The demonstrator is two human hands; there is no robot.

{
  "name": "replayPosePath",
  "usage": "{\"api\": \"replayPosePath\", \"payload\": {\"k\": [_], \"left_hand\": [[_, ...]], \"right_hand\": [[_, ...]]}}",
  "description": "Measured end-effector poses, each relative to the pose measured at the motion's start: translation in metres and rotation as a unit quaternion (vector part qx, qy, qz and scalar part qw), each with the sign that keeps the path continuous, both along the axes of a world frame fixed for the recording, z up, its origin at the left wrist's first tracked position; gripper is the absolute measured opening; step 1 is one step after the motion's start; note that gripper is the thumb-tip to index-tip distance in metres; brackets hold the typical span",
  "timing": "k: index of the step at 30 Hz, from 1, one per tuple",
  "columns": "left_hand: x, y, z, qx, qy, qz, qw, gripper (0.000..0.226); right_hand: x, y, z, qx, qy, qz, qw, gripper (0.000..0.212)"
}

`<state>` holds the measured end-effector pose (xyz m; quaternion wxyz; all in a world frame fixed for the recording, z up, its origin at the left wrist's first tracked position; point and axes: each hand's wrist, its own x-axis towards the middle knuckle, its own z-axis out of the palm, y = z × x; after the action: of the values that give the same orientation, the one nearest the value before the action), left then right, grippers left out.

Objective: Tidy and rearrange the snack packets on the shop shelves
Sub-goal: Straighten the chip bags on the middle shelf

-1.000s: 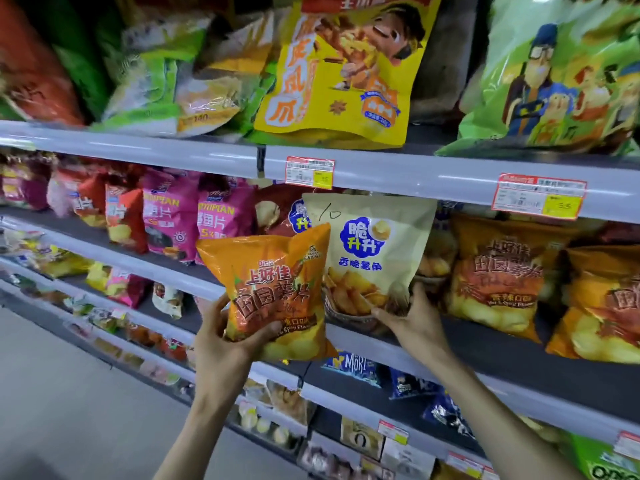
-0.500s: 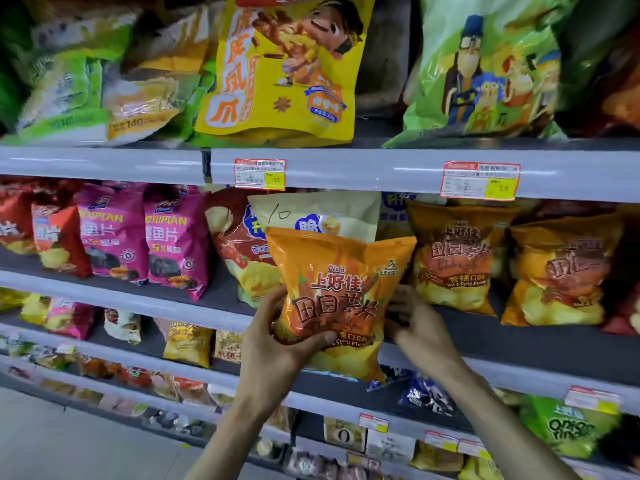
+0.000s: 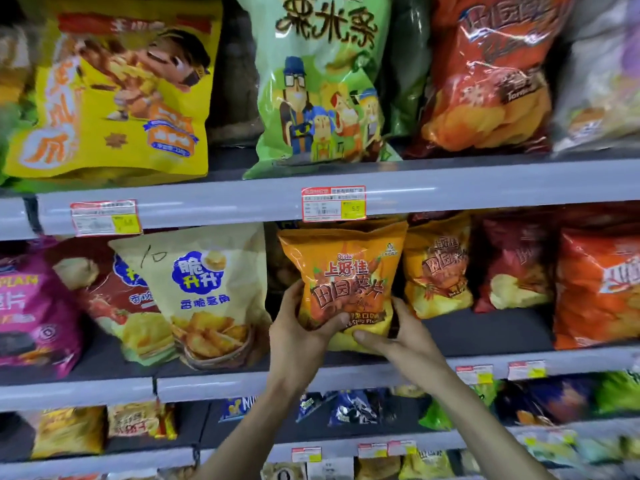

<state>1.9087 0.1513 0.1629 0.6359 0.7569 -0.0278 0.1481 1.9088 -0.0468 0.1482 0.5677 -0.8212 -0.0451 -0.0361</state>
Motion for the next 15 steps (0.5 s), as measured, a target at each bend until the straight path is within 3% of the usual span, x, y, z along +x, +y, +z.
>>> {"api": "replayPosePath", "payload": {"k": [6,12,15], "left_hand": [[0.013,-0.001,-0.017,0.072,0.058,-0.052,0.994,0.067],[0.008,0.014,-0.021,0.144,0.119,-0.070,0.980,0.072],[0.003,0.023,-0.020,0.224,0.110,-0.077,0.965,0.069]], "right_hand": [[0.013,-0.006,-0.018,-0.059,0.034,-0.007,0.998,0.060],[0.006,-0.001,-0.028,-0.101,0.032,-0.011,0.994,0.065],[-0.001,0.000,-0.025,-0.143,0.036,-0.008,0.989,0.063]]}}
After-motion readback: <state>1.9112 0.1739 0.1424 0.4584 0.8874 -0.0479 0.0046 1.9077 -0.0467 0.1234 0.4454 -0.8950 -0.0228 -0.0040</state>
